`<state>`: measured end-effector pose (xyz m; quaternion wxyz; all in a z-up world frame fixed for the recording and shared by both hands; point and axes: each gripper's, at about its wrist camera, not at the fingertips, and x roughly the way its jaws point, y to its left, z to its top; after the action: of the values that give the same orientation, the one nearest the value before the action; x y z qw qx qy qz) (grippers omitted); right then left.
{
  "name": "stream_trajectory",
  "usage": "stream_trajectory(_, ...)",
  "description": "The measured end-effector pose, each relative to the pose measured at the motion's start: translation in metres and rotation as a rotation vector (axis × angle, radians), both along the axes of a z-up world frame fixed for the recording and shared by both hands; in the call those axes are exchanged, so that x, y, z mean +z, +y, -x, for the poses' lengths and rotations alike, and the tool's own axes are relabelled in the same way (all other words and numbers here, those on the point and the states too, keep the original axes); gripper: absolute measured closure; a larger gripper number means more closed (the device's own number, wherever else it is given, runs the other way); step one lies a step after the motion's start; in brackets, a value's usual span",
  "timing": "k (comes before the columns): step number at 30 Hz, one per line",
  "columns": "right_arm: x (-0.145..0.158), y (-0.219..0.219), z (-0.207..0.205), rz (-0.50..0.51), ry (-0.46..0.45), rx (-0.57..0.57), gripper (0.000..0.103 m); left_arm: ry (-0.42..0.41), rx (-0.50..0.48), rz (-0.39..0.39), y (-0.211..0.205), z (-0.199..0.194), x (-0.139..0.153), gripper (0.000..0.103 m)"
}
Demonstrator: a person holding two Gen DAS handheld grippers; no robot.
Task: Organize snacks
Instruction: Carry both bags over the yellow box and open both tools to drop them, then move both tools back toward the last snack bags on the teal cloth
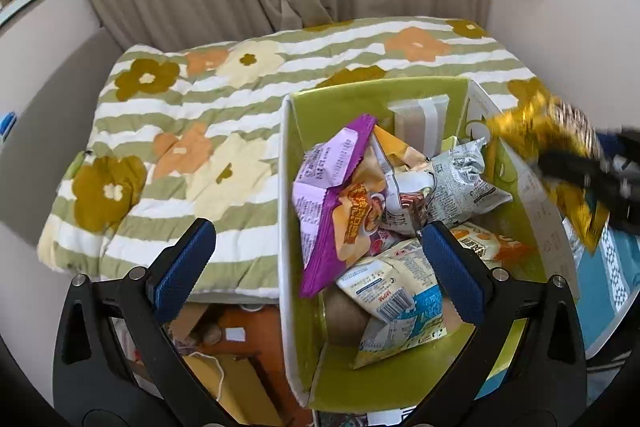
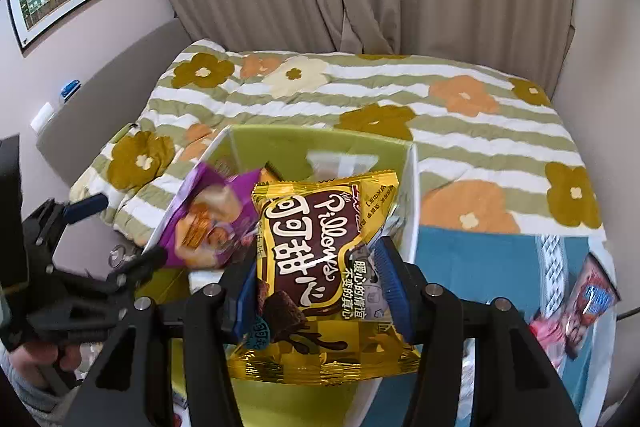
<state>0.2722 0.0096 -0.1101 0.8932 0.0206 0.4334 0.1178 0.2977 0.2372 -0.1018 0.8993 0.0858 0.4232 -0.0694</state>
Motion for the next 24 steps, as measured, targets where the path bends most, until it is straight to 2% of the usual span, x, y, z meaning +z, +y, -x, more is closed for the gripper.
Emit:
stream_trajectory(2, -0.004, 0.004, 0.007, -0.013, 0.007, 0.011, 0.052, 0.000, 0.012, 0.013, 0.003, 0.002, 0.002, 0.001)
stream_trajectory(4, -0.007, 0.009, 0.013, -0.022, 0.007, 0.020, 0.045, -0.003, 0.027, 0.018, 0.006, 0.006, 0.002, 0.001)
stream_trajectory(5, -0.009, 0.011, 0.015, -0.025, 0.005, 0.025, 0.030, -0.002, 0.030, 0.019, 0.007, 0.007, 0.002, 0.001)
stream_trajectory(6, -0.009, 0.013, 0.019, -0.035, -0.005, 0.034, 0.010, 0.000, 0.031, 0.021, 0.009, 0.009, 0.002, 0.001)
stream_trajectory(7, -0.009, 0.013, 0.022, -0.043, -0.019, 0.040, 0.002, 0.003, 0.033, 0.022, 0.010, 0.010, 0.002, 0.001)
stream_trajectory(12, -0.012, 0.009, 0.033, -0.066, -0.066, 0.017, 0.000, 0.023, 0.033, 0.030, 0.013, 0.018, -0.004, 0.001)
stream_trajectory(19, -0.018, 0.014, 0.043, 0.002, -0.034, 0.019, 0.000, 0.027, 0.027, 0.047, 0.013, 0.023, -0.005, 0.001)
stream_trajectory(24, -0.015, 0.011, 0.051, -0.014, -0.027, 0.022, 0.000, 0.010, 0.047, 0.047, 0.011, 0.032, 0.005, 0.001)
